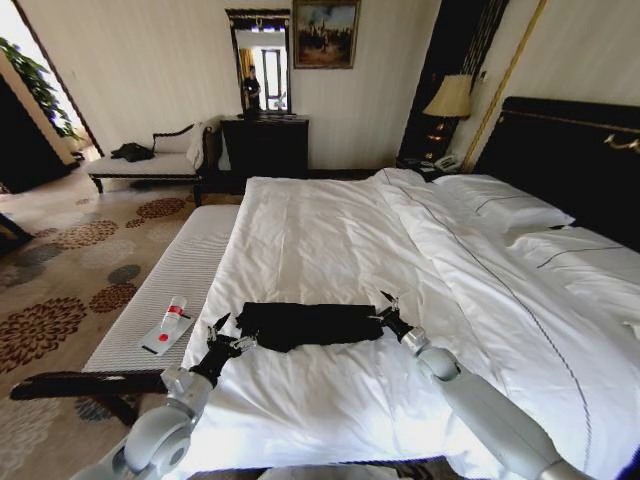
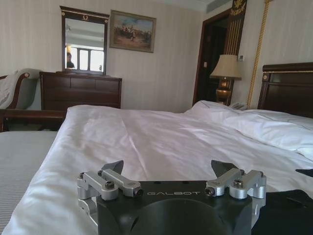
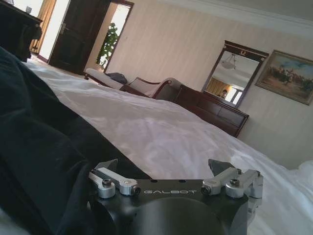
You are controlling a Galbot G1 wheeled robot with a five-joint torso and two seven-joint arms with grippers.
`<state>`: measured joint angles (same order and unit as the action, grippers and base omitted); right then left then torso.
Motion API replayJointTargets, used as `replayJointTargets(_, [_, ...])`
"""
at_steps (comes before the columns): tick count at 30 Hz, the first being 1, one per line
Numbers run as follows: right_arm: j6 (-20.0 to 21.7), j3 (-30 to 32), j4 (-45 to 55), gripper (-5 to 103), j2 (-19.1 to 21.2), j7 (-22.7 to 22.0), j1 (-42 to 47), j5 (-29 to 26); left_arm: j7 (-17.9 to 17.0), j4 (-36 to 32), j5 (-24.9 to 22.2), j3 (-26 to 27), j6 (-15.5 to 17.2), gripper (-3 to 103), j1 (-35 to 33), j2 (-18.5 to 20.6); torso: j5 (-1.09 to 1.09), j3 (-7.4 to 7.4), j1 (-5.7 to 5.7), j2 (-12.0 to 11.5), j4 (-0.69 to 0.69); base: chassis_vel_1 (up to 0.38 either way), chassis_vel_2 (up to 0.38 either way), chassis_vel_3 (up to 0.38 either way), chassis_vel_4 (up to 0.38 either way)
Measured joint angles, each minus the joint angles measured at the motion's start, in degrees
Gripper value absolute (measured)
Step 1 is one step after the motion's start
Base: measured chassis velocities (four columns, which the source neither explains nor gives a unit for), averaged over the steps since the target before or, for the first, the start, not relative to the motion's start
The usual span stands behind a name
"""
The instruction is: Fold the clothes on the bed.
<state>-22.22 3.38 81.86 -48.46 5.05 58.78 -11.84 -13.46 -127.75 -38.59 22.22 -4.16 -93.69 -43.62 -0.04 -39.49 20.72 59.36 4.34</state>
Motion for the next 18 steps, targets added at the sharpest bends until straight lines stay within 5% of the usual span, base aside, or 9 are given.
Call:
replayJointTargets(11, [-2.4,-0.7,6.2,100,3.6,0.3,2.5,4.4,-0.2,-1.3,-0.9,3.1,0.2,100,-3.6,-0.5,-0.01,0.00,0.00,0.0,0.00,0.000,0.000,0.000,0.000])
replayJointTargets(18, [7.3,-6.5,7.1,100,0.6,-1.4,-5.5,-12.9,-0.8,-2.3,-2.2,5.1,0.8,100,-4.9,-1.1,-0.02,-0.01,0.00,0.0,-0.04,0.000,0.000,0.000,0.000])
